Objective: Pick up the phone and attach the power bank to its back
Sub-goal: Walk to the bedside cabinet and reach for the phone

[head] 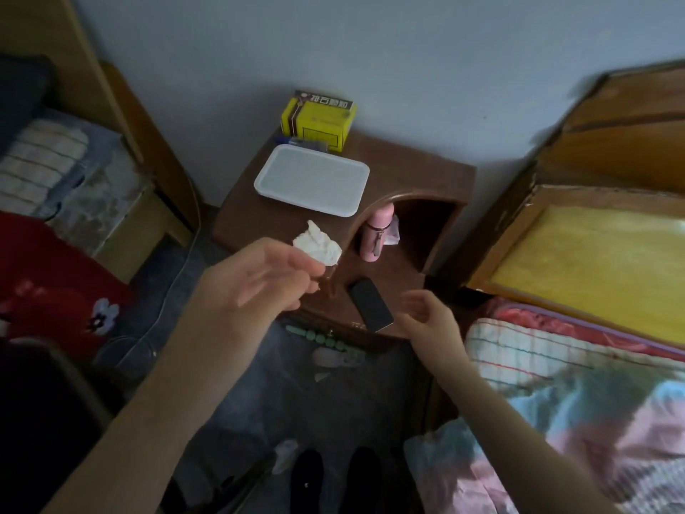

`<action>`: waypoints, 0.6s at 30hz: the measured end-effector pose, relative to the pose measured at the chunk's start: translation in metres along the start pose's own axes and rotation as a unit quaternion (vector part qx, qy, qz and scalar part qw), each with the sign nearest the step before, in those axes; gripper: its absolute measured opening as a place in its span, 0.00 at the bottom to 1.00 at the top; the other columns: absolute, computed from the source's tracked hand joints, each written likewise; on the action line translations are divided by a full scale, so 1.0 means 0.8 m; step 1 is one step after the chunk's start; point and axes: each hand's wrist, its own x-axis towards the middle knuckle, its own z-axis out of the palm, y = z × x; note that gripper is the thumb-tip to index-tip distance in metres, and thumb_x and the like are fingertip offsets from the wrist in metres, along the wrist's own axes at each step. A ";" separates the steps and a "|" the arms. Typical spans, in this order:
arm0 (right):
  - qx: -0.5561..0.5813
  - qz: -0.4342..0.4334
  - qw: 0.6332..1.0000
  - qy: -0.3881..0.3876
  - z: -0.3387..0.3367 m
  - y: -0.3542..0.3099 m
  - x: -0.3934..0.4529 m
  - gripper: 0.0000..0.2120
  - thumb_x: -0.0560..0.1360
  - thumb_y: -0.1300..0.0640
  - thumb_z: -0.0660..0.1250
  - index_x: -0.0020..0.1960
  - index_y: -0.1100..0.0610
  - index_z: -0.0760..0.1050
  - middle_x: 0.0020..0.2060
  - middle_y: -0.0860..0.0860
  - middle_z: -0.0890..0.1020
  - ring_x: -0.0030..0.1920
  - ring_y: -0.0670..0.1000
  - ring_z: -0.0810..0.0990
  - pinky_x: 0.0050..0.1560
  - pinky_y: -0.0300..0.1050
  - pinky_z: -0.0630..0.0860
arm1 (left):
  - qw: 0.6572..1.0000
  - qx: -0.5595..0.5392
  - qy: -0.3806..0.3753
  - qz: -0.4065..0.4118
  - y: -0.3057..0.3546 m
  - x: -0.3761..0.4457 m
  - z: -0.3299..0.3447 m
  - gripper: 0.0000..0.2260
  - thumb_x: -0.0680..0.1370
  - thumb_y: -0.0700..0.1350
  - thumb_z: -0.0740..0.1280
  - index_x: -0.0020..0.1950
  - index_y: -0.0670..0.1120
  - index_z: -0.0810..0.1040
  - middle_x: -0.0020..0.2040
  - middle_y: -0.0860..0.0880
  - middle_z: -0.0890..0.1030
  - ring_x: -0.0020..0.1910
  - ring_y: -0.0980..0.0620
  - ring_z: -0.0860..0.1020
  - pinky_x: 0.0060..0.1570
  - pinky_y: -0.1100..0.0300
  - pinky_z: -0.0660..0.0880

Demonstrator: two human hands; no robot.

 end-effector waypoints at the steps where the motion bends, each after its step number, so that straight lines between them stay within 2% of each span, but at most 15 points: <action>1: -0.030 0.040 0.999 -0.009 0.015 0.027 0.019 0.15 0.76 0.60 0.72 0.61 0.54 0.77 0.50 0.45 0.81 0.49 0.45 0.80 0.42 0.33 0.73 | 1.000 -0.006 0.014 -0.005 -0.013 0.000 0.002 0.09 0.68 0.57 0.67 0.42 0.58 0.85 0.48 0.56 0.88 0.49 0.56 0.86 0.52 0.50 0.79; 3: -0.061 0.094 0.993 -0.019 0.043 0.078 0.049 0.17 0.75 0.58 0.72 0.62 0.57 0.76 0.54 0.51 0.82 0.49 0.49 0.81 0.45 0.38 0.75 | 0.999 -0.024 0.027 -0.019 -0.034 0.002 0.008 0.09 0.67 0.57 0.68 0.42 0.58 0.86 0.47 0.54 0.88 0.48 0.55 0.86 0.51 0.50 0.79; 6: -0.128 0.104 0.986 -0.015 0.078 0.139 0.089 0.17 0.75 0.58 0.70 0.63 0.59 0.76 0.58 0.56 0.80 0.53 0.53 0.79 0.49 0.44 0.75 | 0.999 -0.025 0.034 -0.033 -0.058 0.025 0.016 0.10 0.66 0.57 0.68 0.41 0.58 0.86 0.47 0.54 0.88 0.48 0.54 0.86 0.47 0.55 0.81; 11: -0.288 0.096 0.953 -0.018 0.127 0.194 0.165 0.28 0.75 0.48 0.72 0.70 0.57 0.68 0.66 0.57 0.72 0.68 0.60 0.71 0.62 0.59 0.76 | 0.999 -0.006 0.040 -0.026 -0.100 0.056 0.029 0.10 0.66 0.58 0.67 0.41 0.59 0.85 0.46 0.55 0.88 0.48 0.57 0.86 0.50 0.52 0.78; 14: -0.328 0.084 0.941 -0.022 0.153 0.210 0.206 0.34 0.75 0.45 0.73 0.73 0.59 0.64 0.68 0.57 0.71 0.71 0.60 0.70 0.65 0.60 0.72 | 0.998 0.005 0.037 -0.049 -0.133 0.055 0.036 0.11 0.65 0.58 0.67 0.42 0.58 0.85 0.45 0.56 0.88 0.47 0.59 0.86 0.49 0.55 0.78; 18: -0.361 0.094 0.927 -0.034 0.179 0.228 0.228 0.30 0.75 0.49 0.72 0.71 0.59 0.65 0.68 0.56 0.72 0.71 0.59 0.70 0.65 0.58 0.71 | 0.995 0.003 0.039 -0.087 -0.170 0.060 0.047 0.14 0.62 0.58 0.67 0.41 0.55 0.86 0.44 0.54 0.89 0.45 0.57 0.86 0.48 0.57 0.80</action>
